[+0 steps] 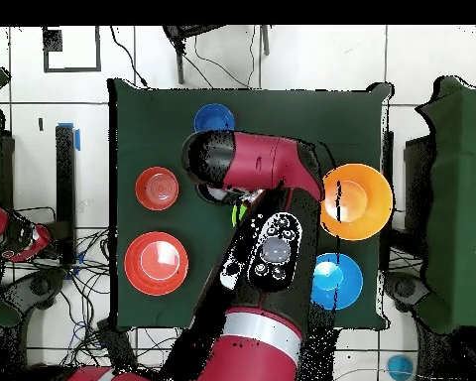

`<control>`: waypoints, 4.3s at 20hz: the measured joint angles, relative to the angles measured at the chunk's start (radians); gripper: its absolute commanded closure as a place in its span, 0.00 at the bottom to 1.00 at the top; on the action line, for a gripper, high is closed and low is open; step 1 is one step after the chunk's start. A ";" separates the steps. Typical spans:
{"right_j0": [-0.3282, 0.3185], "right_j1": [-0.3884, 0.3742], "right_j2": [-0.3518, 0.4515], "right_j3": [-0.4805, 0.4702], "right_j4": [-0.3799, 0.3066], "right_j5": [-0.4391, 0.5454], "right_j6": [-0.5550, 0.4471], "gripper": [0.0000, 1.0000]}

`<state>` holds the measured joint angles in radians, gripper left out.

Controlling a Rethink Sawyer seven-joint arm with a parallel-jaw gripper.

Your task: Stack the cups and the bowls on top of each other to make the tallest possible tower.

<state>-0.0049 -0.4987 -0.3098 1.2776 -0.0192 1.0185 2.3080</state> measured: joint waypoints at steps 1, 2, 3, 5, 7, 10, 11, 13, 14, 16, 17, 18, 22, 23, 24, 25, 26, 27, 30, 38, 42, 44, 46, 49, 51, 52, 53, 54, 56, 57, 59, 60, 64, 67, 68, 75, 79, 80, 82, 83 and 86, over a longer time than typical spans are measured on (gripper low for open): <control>0.000 -0.004 -0.002 -0.002 0.000 0.004 0.000 1.00; 0.001 -0.008 -0.006 -0.005 0.000 0.009 0.000 1.00; 0.001 -0.010 -0.008 -0.008 0.000 0.013 0.000 1.00; 0.000 -0.015 -0.013 -0.016 -0.001 0.021 0.000 1.00; 0.001 -0.022 -0.017 -0.024 -0.005 0.029 0.000 1.00; 0.000 -0.024 -0.019 -0.033 -0.007 0.030 0.000 1.00; 0.000 -0.023 -0.019 -0.035 -0.007 0.029 0.000 1.00; 0.000 -0.021 -0.019 -0.042 -0.007 0.030 0.000 1.00; 0.000 -0.021 -0.019 -0.043 -0.007 0.029 0.000 1.00; -0.002 -0.021 -0.018 -0.044 -0.007 0.029 0.000 1.00; -0.003 -0.021 -0.017 -0.044 -0.007 0.029 0.000 1.00; -0.007 -0.022 -0.012 -0.044 -0.005 0.030 0.000 1.00; -0.034 -0.025 0.028 -0.043 0.023 0.016 0.000 1.00; -0.040 -0.026 0.038 -0.042 0.033 0.010 0.000 1.00; -0.050 -0.028 0.055 -0.040 0.051 -0.001 0.000 1.00; -0.057 -0.028 0.066 -0.039 0.063 -0.011 0.000 1.00; -0.065 -0.029 0.081 -0.036 0.080 -0.024 0.000 1.00; -0.079 -0.032 0.110 -0.030 0.109 -0.050 0.000 1.00; -0.098 -0.036 0.151 -0.015 0.144 -0.089 0.000 1.00; -0.124 -0.052 0.234 0.019 0.177 -0.182 0.000 1.00; -0.121 -0.052 0.253 0.019 0.176 -0.184 0.000 1.00; -0.119 -0.052 0.253 0.019 0.174 -0.184 0.000 1.00; -0.113 -0.053 0.253 0.019 0.165 -0.184 0.000 1.00; -0.104 -0.053 0.251 0.019 0.153 -0.184 0.000 1.00; -0.090 -0.052 0.244 0.017 0.140 -0.184 0.000 1.00; -0.082 -0.050 0.240 0.015 0.135 -0.184 0.000 1.00; -0.075 -0.048 0.237 0.013 0.131 -0.184 0.000 1.00; -0.064 -0.045 0.233 0.010 0.126 -0.184 0.000 1.00; -0.046 -0.040 0.227 0.006 0.121 -0.184 0.000 1.00; -0.031 -0.036 0.223 0.003 0.118 -0.184 0.000 1.00; -0.018 -0.032 0.223 0.000 0.118 -0.184 0.000 1.00; -0.013 -0.030 0.223 -0.001 0.118 -0.184 0.000 1.00; 0.002 -0.011 0.222 -0.008 0.118 -0.184 0.000 1.00; 0.008 0.004 0.222 -0.011 0.117 -0.184 0.000 1.00; 0.009 0.011 0.221 -0.011 0.117 -0.184 0.000 1.00; 0.008 0.060 0.207 -0.017 0.115 -0.184 0.000 1.00; 0.008 0.088 0.205 -0.018 0.115 -0.184 0.000 1.00; 0.008 0.091 0.205 -0.018 0.115 -0.185 0.000 1.00; 0.008 0.110 0.205 -0.019 0.115 -0.197 0.000 1.00; 0.008 0.116 0.205 -0.019 0.115 -0.201 0.000 1.00; 0.008 0.133 0.205 -0.020 0.115 -0.213 0.000 1.00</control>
<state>0.0033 -0.3662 -0.1049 1.2580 0.0958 0.8058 2.3080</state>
